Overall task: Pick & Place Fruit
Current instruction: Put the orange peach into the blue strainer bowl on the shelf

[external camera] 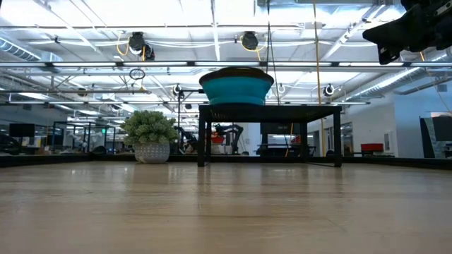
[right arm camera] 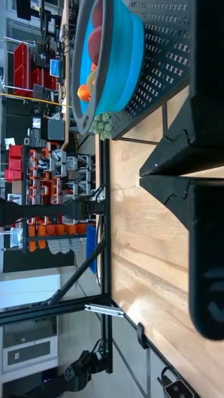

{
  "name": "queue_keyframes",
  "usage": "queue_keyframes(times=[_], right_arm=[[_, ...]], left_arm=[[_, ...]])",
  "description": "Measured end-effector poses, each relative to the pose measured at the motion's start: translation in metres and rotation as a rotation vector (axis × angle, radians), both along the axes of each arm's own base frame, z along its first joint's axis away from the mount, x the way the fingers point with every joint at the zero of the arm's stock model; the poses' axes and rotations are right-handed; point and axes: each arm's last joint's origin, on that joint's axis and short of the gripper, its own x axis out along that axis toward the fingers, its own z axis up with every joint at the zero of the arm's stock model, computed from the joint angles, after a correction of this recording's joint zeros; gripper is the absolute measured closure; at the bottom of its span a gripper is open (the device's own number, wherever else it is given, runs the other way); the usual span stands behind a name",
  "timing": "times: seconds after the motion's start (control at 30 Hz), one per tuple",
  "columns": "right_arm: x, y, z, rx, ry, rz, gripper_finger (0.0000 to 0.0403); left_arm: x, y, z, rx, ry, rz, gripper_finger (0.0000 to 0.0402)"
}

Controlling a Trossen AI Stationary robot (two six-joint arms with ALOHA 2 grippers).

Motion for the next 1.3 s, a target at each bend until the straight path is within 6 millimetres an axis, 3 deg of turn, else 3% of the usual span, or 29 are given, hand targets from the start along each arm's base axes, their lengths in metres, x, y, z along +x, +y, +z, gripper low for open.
queue_keyframes(times=[0.2,0.43,0.53,0.67,0.83,1.0,1.3], right_arm=[[0.0,0.0,0.0,-0.002,0.0,0.0,0.0403],[0.0,0.0,0.0,-0.002,0.0,0.0,0.0403],[0.0,0.0,0.0,-0.002,0.0,0.0,0.0403],[0.0,0.0,0.0,-0.002,0.0,0.0,0.0403],[0.0,0.0,0.0,-0.002,0.0,0.0,0.0403],[0.0,0.0,0.0,-0.002,0.0,-0.003,0.0403],[0.0,0.0,0.0,-0.002,0.001,-0.005,0.0403]], left_arm=[[-0.011,-0.011,0.009,0.01,-0.147,-0.065,0.0298],[-0.012,-0.014,0.008,0.007,-0.135,-0.077,0.0298],[-0.007,-0.014,0.004,-0.006,-0.049,-0.054,0.0298],[0.007,-0.009,-0.009,-0.115,0.226,0.08,0.0298],[0.024,0.01,-0.039,-0.235,0.638,0.363,0.0298],[0.03,0.042,-0.064,-0.349,0.935,0.622,0.0298],[0.023,0.106,-0.092,-0.311,1.17,0.938,0.0298]])
